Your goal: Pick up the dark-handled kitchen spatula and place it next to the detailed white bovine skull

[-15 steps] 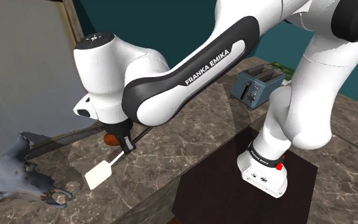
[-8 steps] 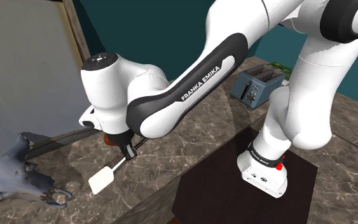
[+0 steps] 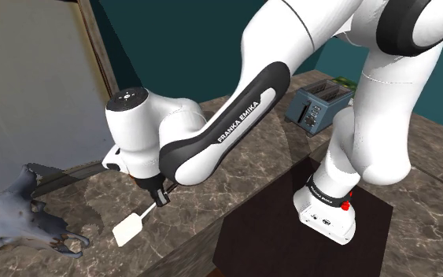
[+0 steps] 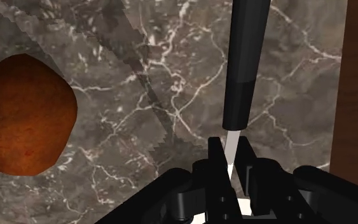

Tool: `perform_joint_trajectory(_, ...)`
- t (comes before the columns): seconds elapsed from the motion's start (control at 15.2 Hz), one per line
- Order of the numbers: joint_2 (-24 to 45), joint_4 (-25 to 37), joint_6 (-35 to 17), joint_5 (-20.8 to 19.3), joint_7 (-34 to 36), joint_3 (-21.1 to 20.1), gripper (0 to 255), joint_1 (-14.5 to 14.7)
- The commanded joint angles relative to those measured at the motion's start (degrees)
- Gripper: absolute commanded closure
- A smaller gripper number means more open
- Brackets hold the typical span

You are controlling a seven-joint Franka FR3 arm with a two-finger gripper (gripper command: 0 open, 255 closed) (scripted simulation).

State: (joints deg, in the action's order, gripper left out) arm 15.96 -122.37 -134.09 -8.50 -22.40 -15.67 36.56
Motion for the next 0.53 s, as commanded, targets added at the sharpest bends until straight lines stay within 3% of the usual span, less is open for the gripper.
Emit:
perform_joint_trajectory(0.0,1.2,-0.4,-1.5,-0.6,0.4,0.3,255,0.1)
perform_joint_trajectory(0.46,5.4,-0.7,-5.9,-2.6,1.8,1.2,255,0.8)
